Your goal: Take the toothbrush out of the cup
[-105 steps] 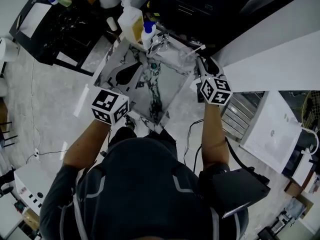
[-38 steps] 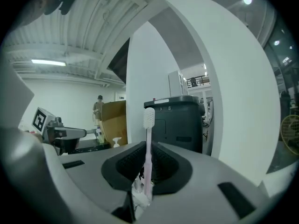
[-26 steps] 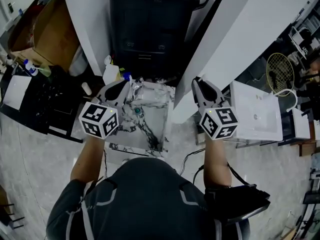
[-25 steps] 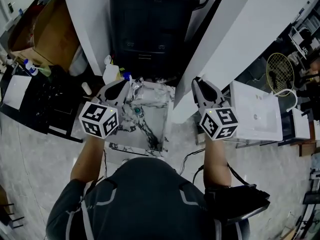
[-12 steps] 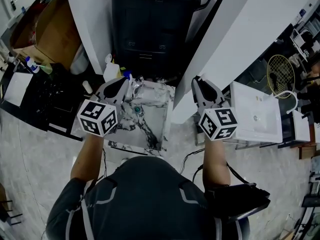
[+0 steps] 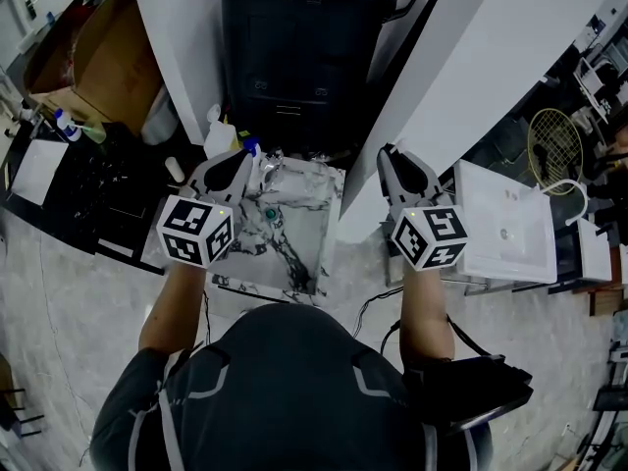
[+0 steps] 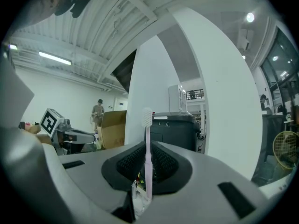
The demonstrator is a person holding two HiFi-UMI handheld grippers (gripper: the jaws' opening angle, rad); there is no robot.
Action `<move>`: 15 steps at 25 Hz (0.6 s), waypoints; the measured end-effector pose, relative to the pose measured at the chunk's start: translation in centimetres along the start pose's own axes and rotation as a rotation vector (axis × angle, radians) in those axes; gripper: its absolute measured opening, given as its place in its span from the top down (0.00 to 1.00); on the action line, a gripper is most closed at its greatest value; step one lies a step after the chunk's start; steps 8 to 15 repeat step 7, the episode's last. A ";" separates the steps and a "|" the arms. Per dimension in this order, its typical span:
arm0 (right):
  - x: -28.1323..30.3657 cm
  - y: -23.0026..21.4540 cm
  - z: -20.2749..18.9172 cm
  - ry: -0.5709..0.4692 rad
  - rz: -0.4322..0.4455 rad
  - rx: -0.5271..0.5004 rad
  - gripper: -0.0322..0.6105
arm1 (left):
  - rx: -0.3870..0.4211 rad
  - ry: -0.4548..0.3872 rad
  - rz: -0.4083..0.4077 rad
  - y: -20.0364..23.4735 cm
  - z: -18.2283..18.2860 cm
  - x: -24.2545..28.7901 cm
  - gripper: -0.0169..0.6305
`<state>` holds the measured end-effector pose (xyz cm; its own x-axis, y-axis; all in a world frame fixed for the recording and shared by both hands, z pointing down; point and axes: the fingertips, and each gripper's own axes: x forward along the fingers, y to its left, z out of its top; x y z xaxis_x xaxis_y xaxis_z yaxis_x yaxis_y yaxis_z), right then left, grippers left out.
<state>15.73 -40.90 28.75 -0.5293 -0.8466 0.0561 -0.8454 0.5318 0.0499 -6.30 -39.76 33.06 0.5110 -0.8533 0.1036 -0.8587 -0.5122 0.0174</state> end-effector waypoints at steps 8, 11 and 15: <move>-0.1 0.0 0.1 -0.002 0.001 -0.005 0.86 | -0.004 0.000 0.007 0.1 -0.1 -0.2 0.96; -0.1 0.0 0.1 -0.002 0.001 -0.005 0.86 | -0.004 0.000 0.007 0.1 -0.1 -0.2 0.96; -0.1 0.0 0.1 -0.002 0.001 -0.005 0.86 | -0.004 0.000 0.007 0.1 -0.1 -0.2 0.96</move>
